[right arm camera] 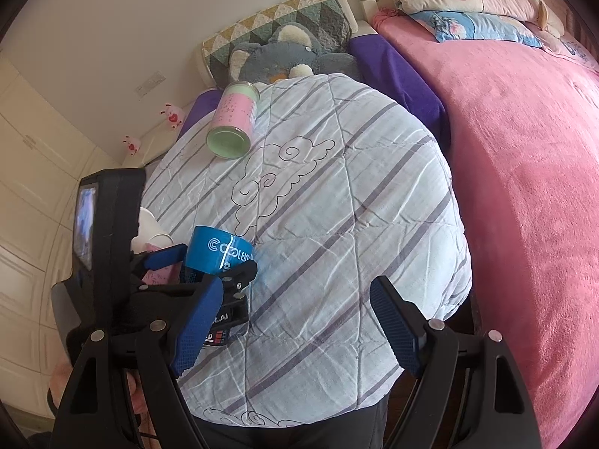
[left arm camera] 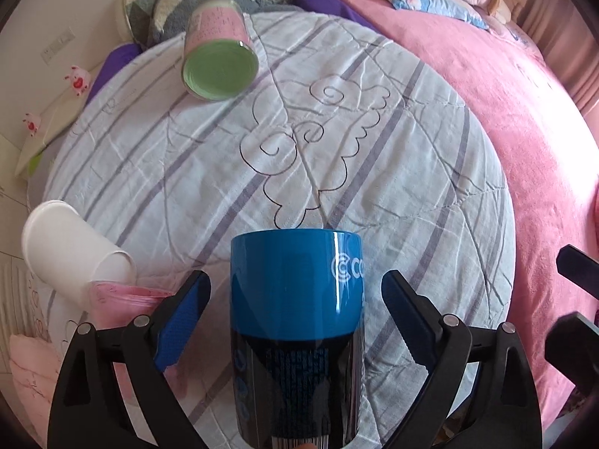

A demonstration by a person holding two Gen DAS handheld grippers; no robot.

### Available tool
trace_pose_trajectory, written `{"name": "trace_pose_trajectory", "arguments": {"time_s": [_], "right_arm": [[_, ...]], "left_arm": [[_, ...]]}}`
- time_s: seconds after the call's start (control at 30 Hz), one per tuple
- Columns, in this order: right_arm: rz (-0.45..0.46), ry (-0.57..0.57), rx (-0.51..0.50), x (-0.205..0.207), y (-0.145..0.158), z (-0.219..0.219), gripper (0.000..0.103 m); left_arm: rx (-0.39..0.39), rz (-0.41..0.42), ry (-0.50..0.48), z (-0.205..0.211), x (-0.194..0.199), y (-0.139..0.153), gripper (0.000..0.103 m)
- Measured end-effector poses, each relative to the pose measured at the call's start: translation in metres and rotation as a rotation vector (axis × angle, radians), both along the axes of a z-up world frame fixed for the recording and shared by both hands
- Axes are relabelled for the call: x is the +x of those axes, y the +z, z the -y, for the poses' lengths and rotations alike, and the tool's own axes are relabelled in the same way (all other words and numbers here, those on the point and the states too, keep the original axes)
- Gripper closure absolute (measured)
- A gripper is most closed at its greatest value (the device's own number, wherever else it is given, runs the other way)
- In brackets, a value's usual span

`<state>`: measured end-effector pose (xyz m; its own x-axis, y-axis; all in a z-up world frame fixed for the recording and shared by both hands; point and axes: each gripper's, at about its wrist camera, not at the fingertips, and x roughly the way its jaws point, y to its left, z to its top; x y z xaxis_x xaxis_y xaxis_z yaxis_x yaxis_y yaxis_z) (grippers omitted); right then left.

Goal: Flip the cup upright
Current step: 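Rotate the held can with the left tool so its opening faces up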

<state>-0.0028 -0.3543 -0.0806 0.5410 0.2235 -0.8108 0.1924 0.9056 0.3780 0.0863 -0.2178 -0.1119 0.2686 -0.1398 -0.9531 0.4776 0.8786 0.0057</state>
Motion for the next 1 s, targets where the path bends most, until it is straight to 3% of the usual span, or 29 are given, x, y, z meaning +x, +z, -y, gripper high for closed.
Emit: {"name": "trace_pose_trajectory", "arguments": {"time_s": [0.13, 0.47, 0.77, 1.0], "right_arm": [[-0.002, -0.002, 0.000, 0.000, -0.001, 0.001, 0.021], [0.003, 0.002, -0.002, -0.001, 0.001, -0.002, 0.021], [0.036, -0.003, -0.010, -0.008, 0.013, -0.008, 0.021], [0.060, 0.016, -0.012, -0.016, 0.023, -0.022, 0.021]], "left_arm": [[-0.007, -0.015, 0.011, -0.002, 0.002, -0.004, 0.034], [-0.053, 0.045, 0.009, -0.008, -0.005, 0.010, 0.035], [-0.140, 0.214, -0.011, -0.028, -0.034, 0.057, 0.035], [-0.198, 0.336, 0.045, -0.075, -0.069, 0.073, 0.035]]}}
